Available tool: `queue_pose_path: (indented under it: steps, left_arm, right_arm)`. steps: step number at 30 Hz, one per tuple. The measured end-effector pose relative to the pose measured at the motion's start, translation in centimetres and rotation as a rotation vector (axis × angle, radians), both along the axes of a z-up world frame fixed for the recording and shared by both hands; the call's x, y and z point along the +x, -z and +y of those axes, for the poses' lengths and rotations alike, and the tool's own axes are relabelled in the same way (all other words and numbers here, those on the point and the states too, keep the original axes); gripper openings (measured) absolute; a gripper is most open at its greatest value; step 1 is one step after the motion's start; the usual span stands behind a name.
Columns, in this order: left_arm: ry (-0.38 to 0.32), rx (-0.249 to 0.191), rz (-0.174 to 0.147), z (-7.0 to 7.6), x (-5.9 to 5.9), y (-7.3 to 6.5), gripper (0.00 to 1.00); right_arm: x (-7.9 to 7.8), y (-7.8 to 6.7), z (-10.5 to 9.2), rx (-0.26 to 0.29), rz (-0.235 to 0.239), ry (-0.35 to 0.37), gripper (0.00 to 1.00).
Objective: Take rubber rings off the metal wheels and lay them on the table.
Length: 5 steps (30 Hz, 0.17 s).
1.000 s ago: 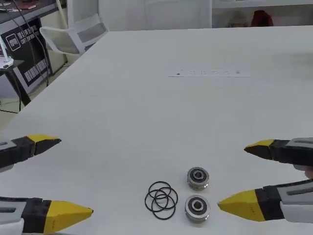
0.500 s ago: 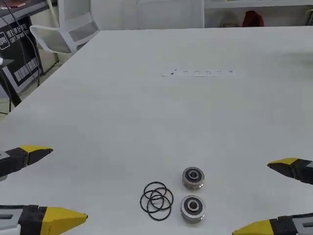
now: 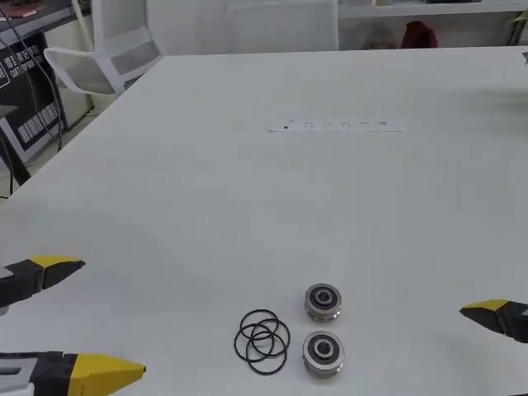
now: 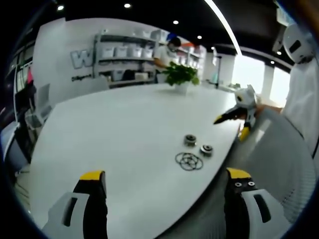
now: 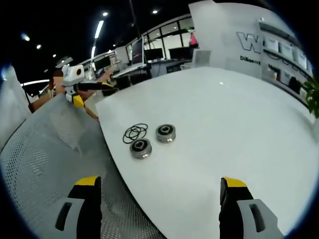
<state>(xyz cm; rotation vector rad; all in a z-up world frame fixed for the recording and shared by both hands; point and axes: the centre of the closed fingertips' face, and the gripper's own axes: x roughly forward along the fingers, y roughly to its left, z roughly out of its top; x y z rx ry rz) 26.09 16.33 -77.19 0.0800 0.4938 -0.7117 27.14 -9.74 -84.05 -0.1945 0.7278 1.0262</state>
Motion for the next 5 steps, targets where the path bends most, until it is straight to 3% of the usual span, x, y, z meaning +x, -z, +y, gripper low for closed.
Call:
queue_pose_path:
  steps: [5]
  left_arm:
    - [-0.005, 0.013, -0.009, 0.13, -0.12, -0.21, 1.00]
  right_arm:
    - [0.05, 0.57, -0.64, -0.037, -0.008, 0.008, 0.99]
